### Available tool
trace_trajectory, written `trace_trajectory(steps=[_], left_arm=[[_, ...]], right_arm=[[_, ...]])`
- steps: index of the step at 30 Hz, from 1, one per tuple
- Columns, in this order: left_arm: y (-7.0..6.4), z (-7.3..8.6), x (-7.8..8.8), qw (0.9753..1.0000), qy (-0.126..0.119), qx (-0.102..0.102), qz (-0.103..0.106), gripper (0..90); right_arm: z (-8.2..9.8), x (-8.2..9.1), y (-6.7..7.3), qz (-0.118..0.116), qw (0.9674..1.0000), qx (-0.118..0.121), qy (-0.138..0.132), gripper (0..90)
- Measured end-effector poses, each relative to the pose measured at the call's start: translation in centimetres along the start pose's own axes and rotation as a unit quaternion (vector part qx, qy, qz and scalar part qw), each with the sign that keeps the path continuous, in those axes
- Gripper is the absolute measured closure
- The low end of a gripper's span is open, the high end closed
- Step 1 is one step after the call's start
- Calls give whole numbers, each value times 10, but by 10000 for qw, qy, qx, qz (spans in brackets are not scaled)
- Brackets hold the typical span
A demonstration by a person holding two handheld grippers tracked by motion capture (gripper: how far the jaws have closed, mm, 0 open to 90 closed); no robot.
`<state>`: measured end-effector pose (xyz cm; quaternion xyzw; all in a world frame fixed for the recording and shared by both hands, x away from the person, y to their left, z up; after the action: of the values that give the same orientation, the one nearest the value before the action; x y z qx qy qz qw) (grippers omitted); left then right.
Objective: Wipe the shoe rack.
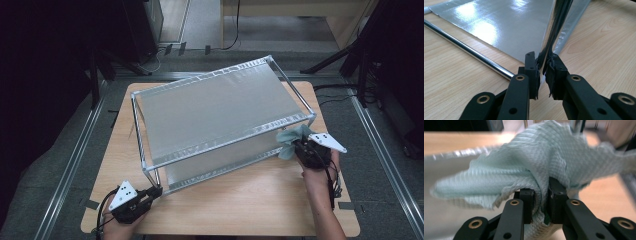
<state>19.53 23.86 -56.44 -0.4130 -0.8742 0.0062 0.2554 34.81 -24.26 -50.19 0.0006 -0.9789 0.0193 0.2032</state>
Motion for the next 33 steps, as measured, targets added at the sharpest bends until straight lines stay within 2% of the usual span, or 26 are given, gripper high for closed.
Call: trace_trajectory(steps=[3, 6, 8, 12, 14, 18, 23, 28, 31, 33], left_arm=[[0, 0, 0, 10000, -6, 17, -6, 798], [-1, 0, 0, 10000, -2, 11, -24, 799], [-1, 0, 0, 10000, 2, 9, -30, 799], [0, 0, 0, 10000, 1, 10, -18, 799], [0, 0, 0, 10000, 0, 9, -17, 798], [0, 0, 0, 10000, 1, 8, -17, 798], [-1, 0, 0, 10000, -6, 21, -27, 799], [-1, 0, 0, 10000, -11, 20, -37, 799], [-1, 0, 0, 10000, -11, 23, -37, 798], [-1, 0, 0, 10000, -8, 16, -46, 799]], right_arm=[[-15, 9, 0, 6, 9993, -12, -367, 770], [-11, 3, -2, 69, 9995, 14, -300, 780], [0, -4, 0, 91, 9998, 21, -146, 782], [28, -22, 4, 221, 9982, 264, 486, 781], [33, -25, 4, 257, 9972, 357, 601, 781], [26, -21, 2, 211, 9982, 299, 481, 780], [5, -7, 3, 89, 9997, 219, 43, 777], [-13, 5, 3, 84, 9989, 115, -456, 779], [-8, 0, 2, 140, 9992, 166, -327, 778], [0, -6, 2, 146, 9997, 167, -138, 780]])
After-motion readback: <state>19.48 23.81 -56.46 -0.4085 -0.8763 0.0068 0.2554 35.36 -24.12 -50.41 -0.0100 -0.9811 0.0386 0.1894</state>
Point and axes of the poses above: each handheld gripper's, and its own axes: x roughly backward along the jaws, z roughly out of its underside, y roughly to its left, the point moved 4 cm from there along -x, roughly forward along the jaws, and after that the axes turned 13 degrees about z, right-handed, at the moved point
